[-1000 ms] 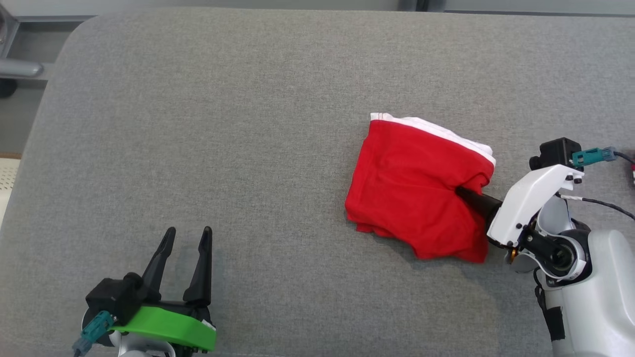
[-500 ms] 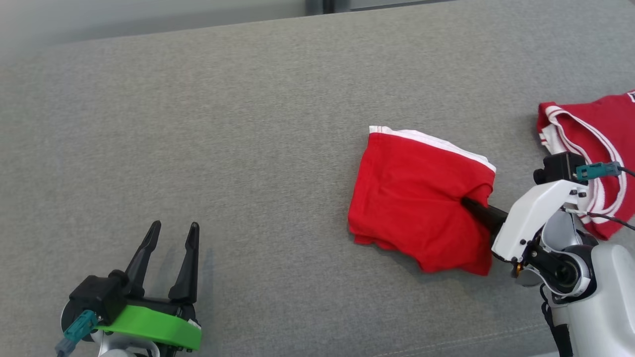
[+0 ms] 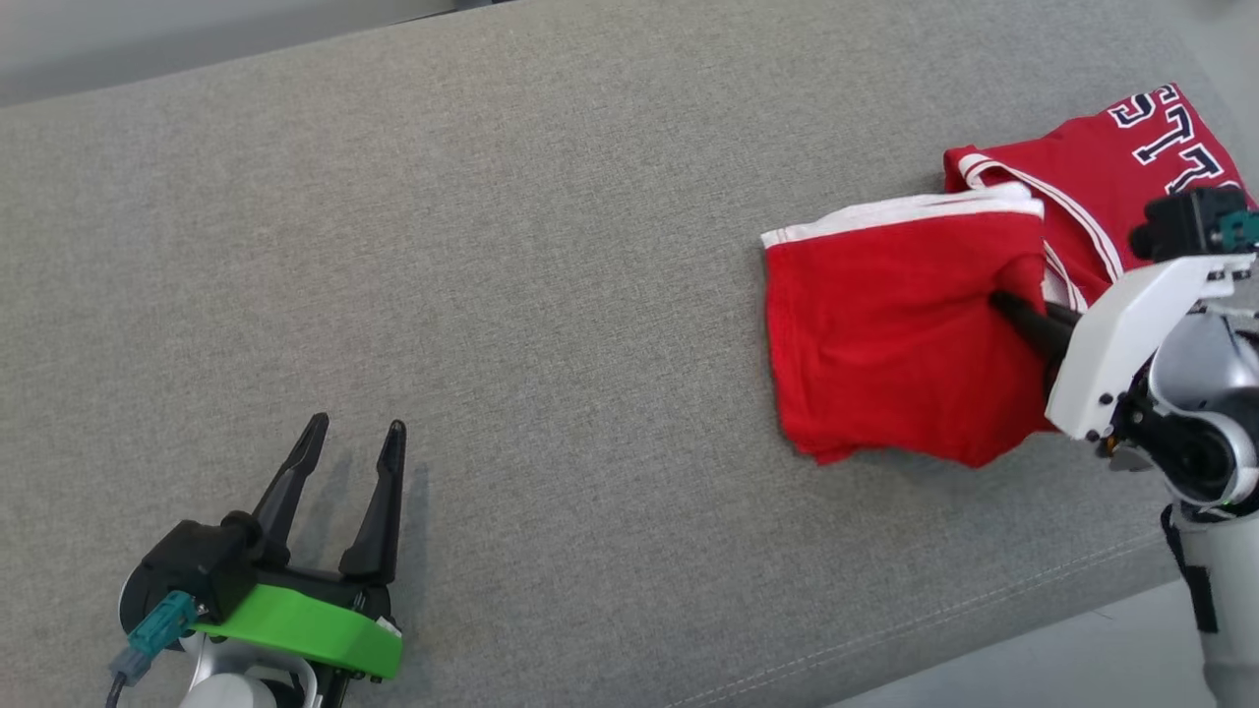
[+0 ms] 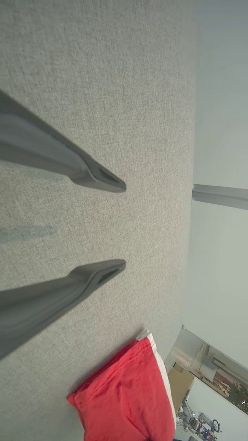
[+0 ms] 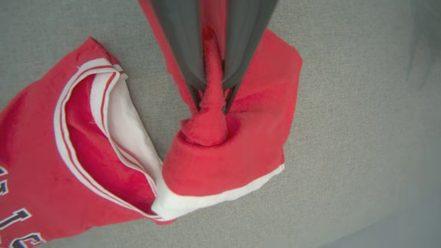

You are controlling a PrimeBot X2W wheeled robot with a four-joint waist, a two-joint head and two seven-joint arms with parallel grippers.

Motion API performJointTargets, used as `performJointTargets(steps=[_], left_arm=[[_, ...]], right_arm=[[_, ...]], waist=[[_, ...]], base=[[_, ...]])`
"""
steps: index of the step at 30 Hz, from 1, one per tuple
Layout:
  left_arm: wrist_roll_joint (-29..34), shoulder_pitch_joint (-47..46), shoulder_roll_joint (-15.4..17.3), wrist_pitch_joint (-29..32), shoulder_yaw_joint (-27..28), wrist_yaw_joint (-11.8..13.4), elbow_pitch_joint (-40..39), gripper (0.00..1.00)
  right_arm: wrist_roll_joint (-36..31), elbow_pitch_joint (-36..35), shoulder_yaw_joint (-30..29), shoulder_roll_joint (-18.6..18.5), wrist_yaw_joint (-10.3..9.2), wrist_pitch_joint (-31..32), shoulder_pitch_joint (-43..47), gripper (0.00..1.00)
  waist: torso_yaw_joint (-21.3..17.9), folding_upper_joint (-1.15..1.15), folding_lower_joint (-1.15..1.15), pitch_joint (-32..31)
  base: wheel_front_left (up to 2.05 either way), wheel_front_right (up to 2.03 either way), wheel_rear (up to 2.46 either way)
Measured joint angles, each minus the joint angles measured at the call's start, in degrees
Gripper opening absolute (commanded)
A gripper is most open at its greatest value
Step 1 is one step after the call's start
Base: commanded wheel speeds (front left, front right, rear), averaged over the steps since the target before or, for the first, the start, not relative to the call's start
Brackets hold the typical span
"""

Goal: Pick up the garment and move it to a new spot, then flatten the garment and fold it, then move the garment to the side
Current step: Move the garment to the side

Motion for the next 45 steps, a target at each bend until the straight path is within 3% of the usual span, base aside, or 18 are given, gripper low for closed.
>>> performJointTargets(steps=[5,14,18,25,30,33,35,36,37,38,39,45], left_arm=[[-0.1,0.0,0.2,0.1,0.0,0.0,-0.1,1.0],[-0.3,-1.7,1.2,0.1,0.0,0.0,-0.4,1.0],[-0.6,-2.7,1.5,0.1,0.0,0.0,-0.3,1.0],[-0.7,-4.2,1.7,0.1,-0.4,0.0,-0.2,1.0],[-0.7,-5.0,1.8,-0.1,-0.7,-0.1,0.5,1.0],[-0.7,-5.5,1.7,-0.1,-0.9,-0.1,0.8,1.0],[-0.7,-5.8,1.7,-0.2,-1.0,-0.1,1.0,1.0],[-0.7,-5.9,1.7,-0.4,-1.1,-0.1,1.0,1.0],[-0.7,-6.0,1.7,-0.4,-1.1,-0.1,1.1,1.0],[-0.7,-6.0,1.7,-0.4,-1.2,-0.1,1.2,1.0],[-0.7,-6.0,1.7,-0.4,-1.2,-0.1,1.2,1.0],[-1.0,-6.7,1.5,-0.6,-1.5,-0.1,1.5,1.0]], right_arm=[[0.3,-2.2,-0.3,-3.8,0.0,6.7,-4.3,0.0],[-2.1,-1.0,-7.1,-10.8,0.0,20.4,-11.0,0.0],[-5.6,0.2,-10.0,-11.2,0.0,21.8,-13.3,0.0],[-12.4,2.7,-11.7,-14.9,0.0,23.0,-13.3,0.0],[-17.6,5.3,-11.3,-19.9,0.02,20.2,-12.4,0.0],[-19.5,7.4,-11.1,-20.9,0.02,17.4,-11.6,0.0],[-21.2,8.7,-11.1,-21.4,0.02,14.7,-11.0,0.25],[-21.7,9.4,-10.8,-21.7,0.02,13.5,-10.8,0.27],[-22.4,9.9,-10.3,-21.9,0.02,11.8,-10.5,0.74],[-23.5,10.4,-10.0,-21.9,0.02,9.6,-10.5,0.9],[-24.5,11.0,-10.0,-22.0,0.02,7.5,-10.5,1.0],[-28.9,15.2,-9.2,-21.6,0.02,-2.6,-10.5,1.0]], waist=[[1.5,0.0,0.0,0.9],[5.1,0.0,0.0,4.3],[6.7,0.0,0.0,5.9],[8.9,0.0,0.0,8.7],[10.1,0.0,0.0,10.1],[10.8,0.0,0.0,10.7],[11.1,0.0,0.0,11.0],[11.3,0.0,0.0,11.1],[11.5,0.0,0.0,11.2],[11.6,0.0,0.0,11.3],[11.7,0.0,0.0,11.3],[12.3,0.0,0.0,11.5]], base=[[0.0,0.0,0.0],[0.0,0.0,0.0],[0.0,0.0,0.0],[0.0,0.0,0.0],[0.0,0.0,0.0],[0.0,0.0,0.0],[0.0,0.0,0.0],[0.0,0.0,0.0],[0.0,0.0,0.0],[0.0,0.0,0.0],[0.0,0.0,0.0],[0.0,0.0,0.0]])
